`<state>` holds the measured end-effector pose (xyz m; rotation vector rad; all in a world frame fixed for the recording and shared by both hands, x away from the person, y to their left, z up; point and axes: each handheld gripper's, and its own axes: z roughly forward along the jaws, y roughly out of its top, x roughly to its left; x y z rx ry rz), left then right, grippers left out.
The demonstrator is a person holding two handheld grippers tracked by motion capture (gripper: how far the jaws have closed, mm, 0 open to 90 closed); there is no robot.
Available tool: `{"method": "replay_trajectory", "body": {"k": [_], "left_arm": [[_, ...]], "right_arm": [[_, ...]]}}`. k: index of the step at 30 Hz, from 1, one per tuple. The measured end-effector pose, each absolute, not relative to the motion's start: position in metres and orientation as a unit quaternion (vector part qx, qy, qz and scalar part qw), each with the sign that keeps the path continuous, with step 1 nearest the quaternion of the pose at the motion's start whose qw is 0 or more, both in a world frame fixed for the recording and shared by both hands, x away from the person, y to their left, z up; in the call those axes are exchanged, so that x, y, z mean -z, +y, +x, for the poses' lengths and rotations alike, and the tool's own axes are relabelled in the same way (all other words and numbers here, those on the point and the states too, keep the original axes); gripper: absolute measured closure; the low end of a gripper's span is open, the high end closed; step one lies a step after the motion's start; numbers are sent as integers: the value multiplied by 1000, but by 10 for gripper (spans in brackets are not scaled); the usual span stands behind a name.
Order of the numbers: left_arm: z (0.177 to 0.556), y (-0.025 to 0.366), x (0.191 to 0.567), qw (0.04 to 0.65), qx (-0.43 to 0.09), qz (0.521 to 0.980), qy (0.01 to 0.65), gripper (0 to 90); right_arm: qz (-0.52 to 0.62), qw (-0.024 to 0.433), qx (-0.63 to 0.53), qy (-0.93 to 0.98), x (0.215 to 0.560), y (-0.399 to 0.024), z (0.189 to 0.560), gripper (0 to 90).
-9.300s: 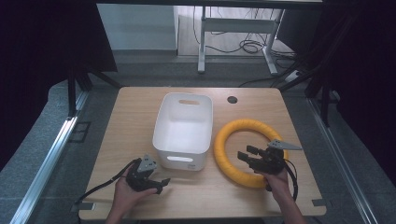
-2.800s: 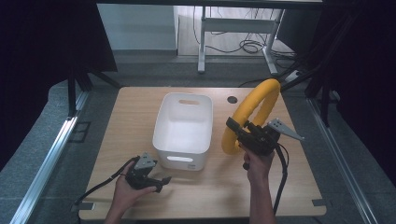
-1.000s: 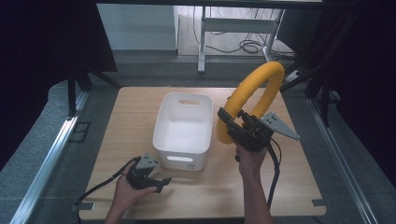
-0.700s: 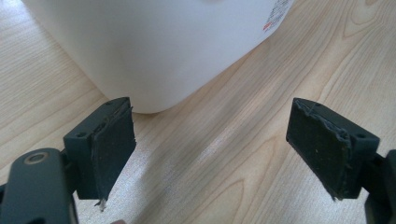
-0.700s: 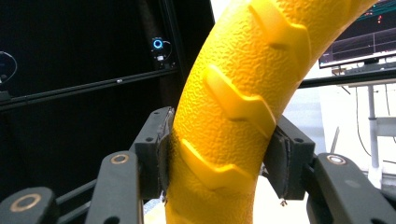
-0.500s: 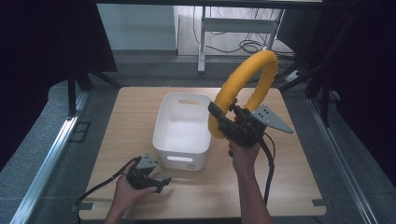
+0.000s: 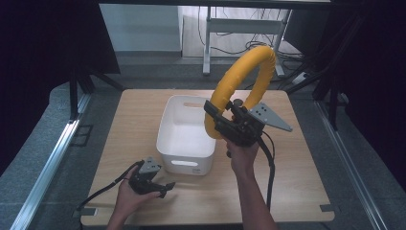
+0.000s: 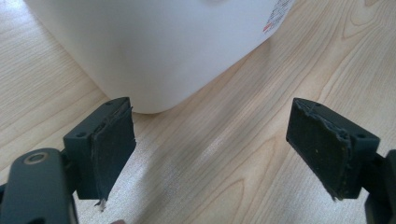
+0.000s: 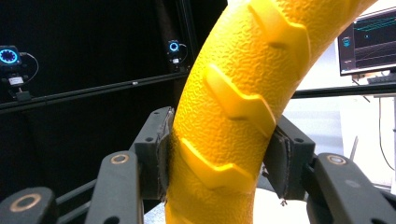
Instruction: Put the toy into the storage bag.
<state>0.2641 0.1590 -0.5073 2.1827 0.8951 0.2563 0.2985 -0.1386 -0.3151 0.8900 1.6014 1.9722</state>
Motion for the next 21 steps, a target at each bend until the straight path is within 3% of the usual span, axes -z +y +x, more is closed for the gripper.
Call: {"method": "replay_trajectory", "body": {"k": [21], "left_arm": [[264, 160, 507, 376, -99, 854, 347, 156]], "right_arm": [[306, 205, -717, 592, 311, -109, 304, 479]]}}
